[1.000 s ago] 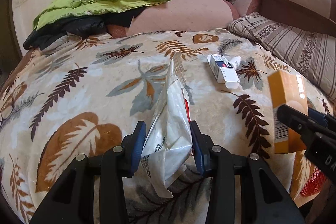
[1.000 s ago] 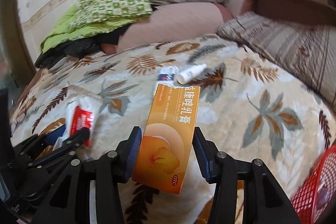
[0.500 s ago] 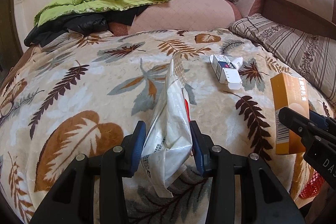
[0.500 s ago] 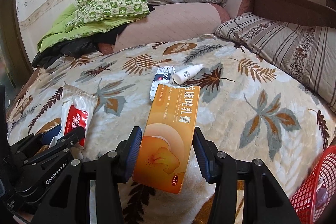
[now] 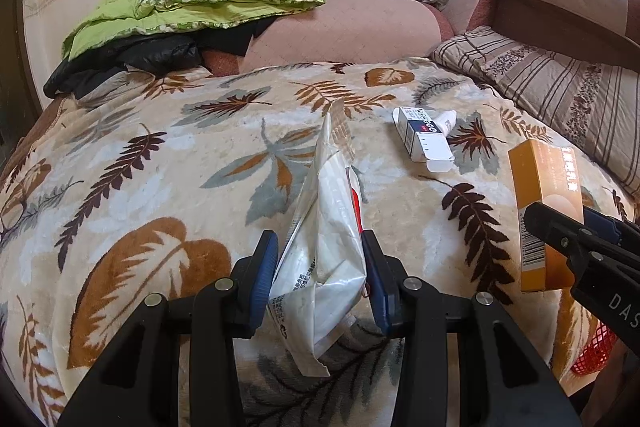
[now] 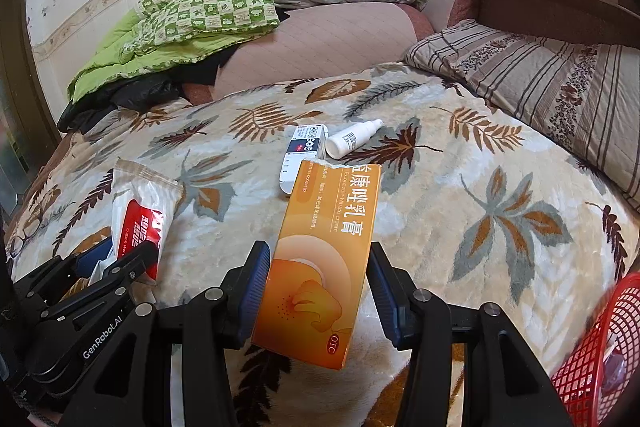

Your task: Collect trash

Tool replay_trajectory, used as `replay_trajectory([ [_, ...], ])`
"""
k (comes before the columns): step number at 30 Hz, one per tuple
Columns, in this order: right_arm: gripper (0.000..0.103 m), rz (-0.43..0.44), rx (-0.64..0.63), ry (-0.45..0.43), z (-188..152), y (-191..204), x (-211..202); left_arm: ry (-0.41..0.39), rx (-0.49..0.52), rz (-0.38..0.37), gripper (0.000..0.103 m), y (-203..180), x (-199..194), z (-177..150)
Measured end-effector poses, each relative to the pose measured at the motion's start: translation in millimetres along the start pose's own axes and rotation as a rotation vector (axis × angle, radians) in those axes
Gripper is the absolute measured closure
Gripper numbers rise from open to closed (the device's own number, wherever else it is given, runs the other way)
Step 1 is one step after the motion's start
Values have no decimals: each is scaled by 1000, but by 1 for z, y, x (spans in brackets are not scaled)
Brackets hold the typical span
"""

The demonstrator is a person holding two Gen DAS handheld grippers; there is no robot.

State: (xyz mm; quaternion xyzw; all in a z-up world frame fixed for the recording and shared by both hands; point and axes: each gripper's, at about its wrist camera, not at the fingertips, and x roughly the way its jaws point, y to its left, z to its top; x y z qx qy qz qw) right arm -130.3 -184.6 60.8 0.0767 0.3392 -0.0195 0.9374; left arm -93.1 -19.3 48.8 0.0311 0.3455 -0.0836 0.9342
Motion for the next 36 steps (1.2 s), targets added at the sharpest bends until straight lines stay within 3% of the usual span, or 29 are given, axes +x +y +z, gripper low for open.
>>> replay_trajectory([
  [36,50,-19,14,-4,0,-11,-1,-21,28,-6,62,-6,-7,0],
])
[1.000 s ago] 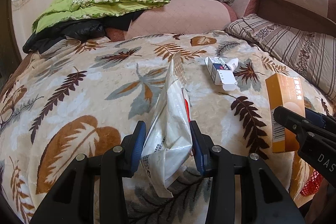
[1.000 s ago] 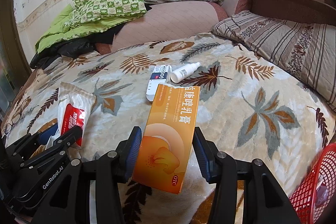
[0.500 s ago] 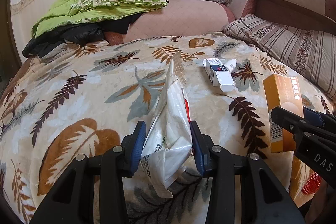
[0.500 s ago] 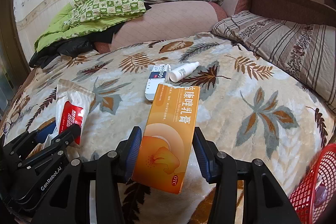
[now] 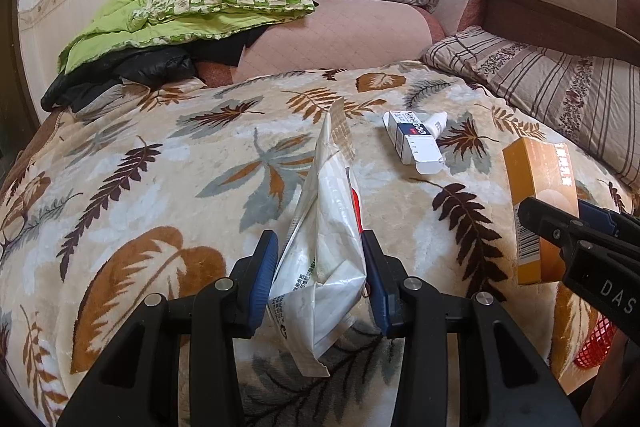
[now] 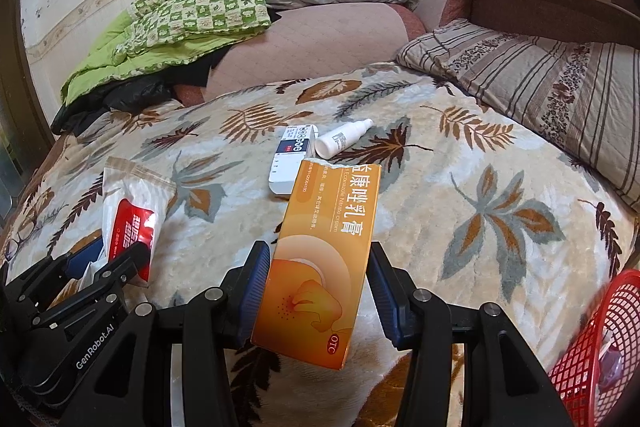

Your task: Collect trash

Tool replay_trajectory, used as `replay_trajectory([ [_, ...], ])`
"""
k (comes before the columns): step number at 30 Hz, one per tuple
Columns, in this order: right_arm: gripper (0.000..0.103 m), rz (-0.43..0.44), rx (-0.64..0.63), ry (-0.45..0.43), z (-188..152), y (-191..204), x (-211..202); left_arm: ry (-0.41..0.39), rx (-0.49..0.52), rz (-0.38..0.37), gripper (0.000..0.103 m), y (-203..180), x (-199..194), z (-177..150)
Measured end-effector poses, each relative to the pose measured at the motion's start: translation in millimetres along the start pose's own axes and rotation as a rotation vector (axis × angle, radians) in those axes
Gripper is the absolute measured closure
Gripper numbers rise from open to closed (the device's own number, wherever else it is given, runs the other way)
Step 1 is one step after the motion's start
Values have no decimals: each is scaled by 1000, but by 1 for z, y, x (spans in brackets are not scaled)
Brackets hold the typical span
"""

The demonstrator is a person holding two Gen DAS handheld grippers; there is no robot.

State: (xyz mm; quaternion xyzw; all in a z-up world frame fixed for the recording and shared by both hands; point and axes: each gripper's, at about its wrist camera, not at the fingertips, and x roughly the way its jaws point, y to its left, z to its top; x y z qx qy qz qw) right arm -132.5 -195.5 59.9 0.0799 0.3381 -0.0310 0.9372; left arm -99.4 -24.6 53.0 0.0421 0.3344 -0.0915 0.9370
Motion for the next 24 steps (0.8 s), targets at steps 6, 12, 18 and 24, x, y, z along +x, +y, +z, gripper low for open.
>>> replay_trajectory([
  [6,50,-5,38,-2,2,-7,-3,-1,2,-5,62,-3,0,0],
  [12,50,-15,98,-15,4,-24,-13,-7,15,-22,62,-9,-2,1],
  [18,50,-32,138,-21,5,-42,-22,-7,22,-36,62,-9,-2,0],
  [24,50,-7,227,-7,1,-64,-28,-6,22,-36,62,-10,-3,-1],
])
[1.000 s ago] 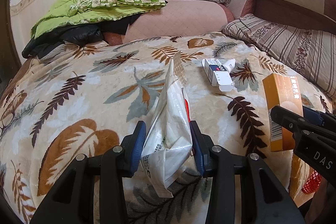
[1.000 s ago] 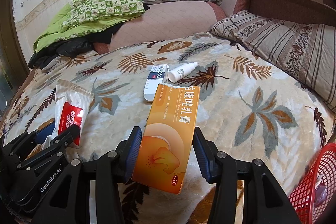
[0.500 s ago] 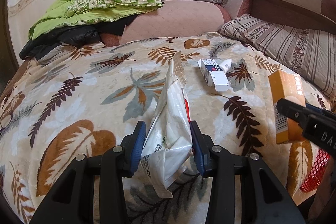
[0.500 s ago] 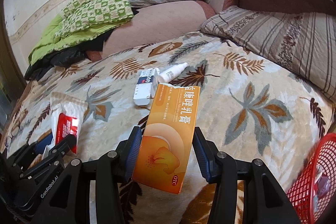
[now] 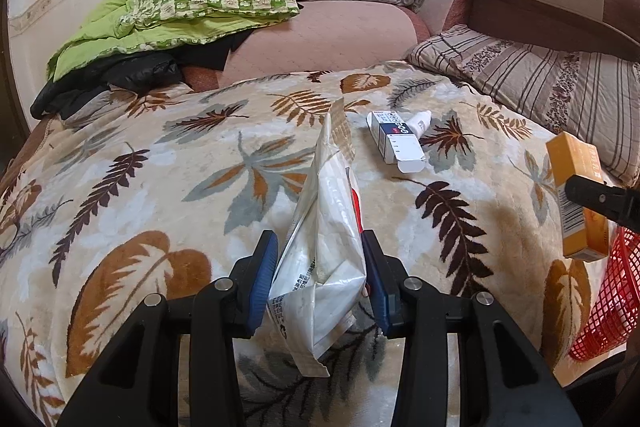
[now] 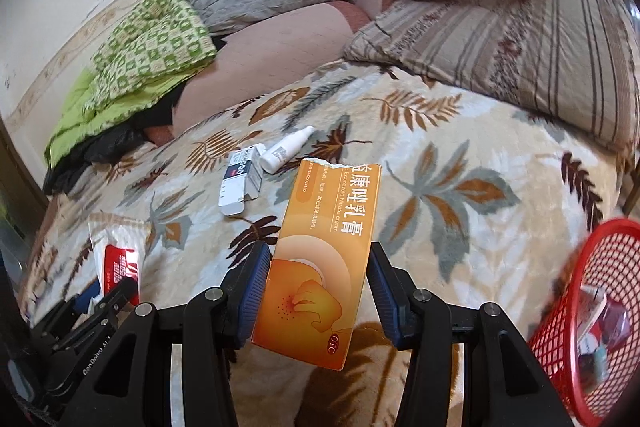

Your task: Collect trash

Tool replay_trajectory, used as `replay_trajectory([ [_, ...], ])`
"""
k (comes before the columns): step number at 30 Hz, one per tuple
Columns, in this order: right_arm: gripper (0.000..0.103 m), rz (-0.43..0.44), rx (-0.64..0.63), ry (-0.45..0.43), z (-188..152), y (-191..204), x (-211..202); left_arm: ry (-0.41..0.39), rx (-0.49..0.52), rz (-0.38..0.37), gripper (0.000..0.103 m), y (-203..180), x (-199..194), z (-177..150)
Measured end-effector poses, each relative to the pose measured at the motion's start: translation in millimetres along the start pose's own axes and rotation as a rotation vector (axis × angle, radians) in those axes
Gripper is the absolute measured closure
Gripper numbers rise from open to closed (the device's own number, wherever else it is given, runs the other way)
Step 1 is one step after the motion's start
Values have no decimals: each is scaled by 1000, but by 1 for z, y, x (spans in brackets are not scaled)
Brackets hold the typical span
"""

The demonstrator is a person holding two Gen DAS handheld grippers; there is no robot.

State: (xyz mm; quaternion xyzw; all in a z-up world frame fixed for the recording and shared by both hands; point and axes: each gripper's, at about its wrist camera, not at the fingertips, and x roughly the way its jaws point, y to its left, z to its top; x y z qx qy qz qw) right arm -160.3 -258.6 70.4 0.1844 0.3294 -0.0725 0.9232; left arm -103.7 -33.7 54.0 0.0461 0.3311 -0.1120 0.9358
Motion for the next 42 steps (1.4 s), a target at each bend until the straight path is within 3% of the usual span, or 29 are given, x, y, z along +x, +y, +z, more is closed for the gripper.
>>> replay_trajectory([
  [6,50,-2,30,21,-1,-5,5,-5,11,-5,62,-4,-1,1],
  [16,50,13,-97,12,-10,27,9,-11,28,-10,62,-8,-1,0],
  [23,50,36,-18,-9,-6,13,-4,-39,85,-24,62,-18,-11,-1],
  [27,50,41,10,-26,-8,3,-21,-42,94,-69,62,-27,-21,2],
  [42,50,82,52,-46,-14,-13,-46,-73,152,-149,62,-63,-58,11],
])
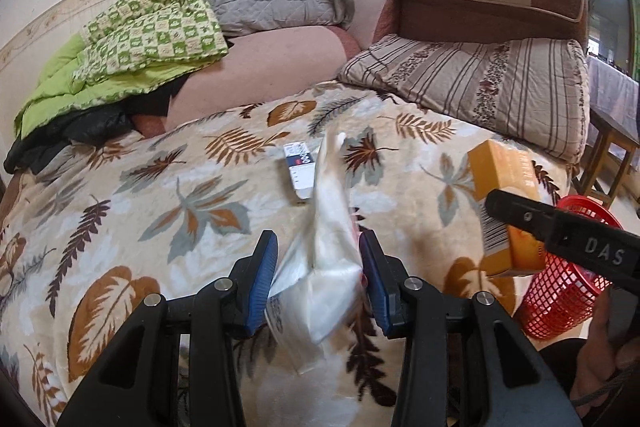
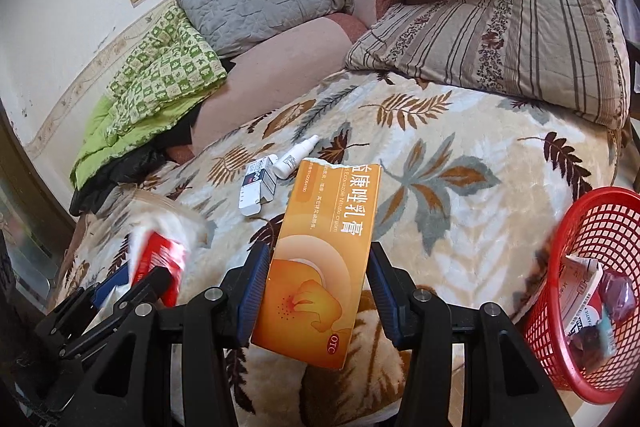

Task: Collect trash
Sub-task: 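Carry the orange box and white packet toward the red basket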

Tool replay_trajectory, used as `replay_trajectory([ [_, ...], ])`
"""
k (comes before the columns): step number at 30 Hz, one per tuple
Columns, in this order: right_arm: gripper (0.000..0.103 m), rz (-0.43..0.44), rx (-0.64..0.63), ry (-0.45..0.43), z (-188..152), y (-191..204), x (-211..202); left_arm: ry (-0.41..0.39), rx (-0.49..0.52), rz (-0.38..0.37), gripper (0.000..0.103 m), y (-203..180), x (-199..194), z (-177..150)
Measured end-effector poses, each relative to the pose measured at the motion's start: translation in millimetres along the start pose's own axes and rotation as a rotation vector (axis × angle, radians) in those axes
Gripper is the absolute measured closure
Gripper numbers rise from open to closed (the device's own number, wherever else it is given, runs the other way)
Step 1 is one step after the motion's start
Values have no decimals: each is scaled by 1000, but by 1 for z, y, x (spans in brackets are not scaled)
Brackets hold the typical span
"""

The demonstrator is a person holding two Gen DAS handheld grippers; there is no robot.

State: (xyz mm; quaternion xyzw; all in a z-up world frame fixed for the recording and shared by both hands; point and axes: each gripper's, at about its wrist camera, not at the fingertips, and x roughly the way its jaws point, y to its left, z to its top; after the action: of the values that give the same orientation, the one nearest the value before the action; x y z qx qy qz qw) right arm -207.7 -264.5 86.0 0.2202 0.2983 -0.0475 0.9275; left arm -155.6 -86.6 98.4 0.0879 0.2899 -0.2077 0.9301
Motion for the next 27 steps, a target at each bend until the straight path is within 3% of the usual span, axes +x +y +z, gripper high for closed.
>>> replay_trajectory([
  [12,50,55,75,1,2,-19,1,-9,42,4,62,-18,-9,6],
  [22,50,80,120,-11,3,-31,-5,23,-10,-9,62,-13,-4,15],
  [27,50,80,143,-20,6,-41,-17,31,-31,-56,62,-13,-7,23],
])
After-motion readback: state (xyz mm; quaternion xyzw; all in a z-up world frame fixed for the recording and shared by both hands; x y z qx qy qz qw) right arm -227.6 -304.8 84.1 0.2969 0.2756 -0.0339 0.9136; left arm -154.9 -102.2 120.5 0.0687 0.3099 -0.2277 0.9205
